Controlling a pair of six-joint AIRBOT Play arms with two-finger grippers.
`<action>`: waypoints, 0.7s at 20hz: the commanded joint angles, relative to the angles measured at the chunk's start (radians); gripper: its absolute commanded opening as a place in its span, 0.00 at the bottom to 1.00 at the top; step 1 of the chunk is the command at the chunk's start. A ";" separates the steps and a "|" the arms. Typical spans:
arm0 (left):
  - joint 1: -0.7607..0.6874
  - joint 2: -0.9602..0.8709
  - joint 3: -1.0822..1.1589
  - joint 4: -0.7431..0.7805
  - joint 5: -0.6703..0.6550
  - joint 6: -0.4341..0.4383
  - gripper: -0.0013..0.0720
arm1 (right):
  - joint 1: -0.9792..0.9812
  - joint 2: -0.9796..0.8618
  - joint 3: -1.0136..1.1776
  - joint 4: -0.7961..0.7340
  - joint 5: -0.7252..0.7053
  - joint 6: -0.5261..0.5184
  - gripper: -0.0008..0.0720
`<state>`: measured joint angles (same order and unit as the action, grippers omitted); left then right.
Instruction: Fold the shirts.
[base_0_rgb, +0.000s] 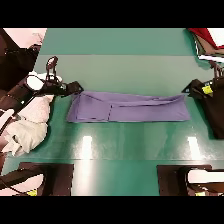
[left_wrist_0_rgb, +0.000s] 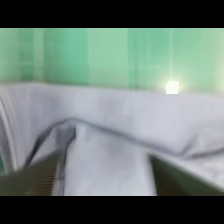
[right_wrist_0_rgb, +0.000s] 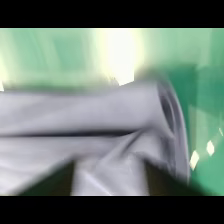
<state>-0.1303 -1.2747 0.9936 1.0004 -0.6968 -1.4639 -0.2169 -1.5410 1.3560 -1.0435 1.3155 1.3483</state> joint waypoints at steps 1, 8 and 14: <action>0.000 -0.014 0.043 -0.012 -0.003 -0.028 0.98 | -0.029 -0.037 0.061 0.108 -0.026 -0.001 0.75; 0.000 -0.014 0.111 -0.037 -0.304 0.002 0.05 | -0.205 -0.029 -0.076 0.102 0.160 -0.169 0.91; -0.001 -0.016 0.111 -0.050 -0.333 0.005 0.05 | -0.265 -0.137 -0.186 0.153 0.150 -0.288 0.90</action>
<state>-0.1307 -1.2896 1.1027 0.9592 -1.0012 -1.4647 -0.4641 -1.6287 1.2076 -0.9291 1.4525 1.1324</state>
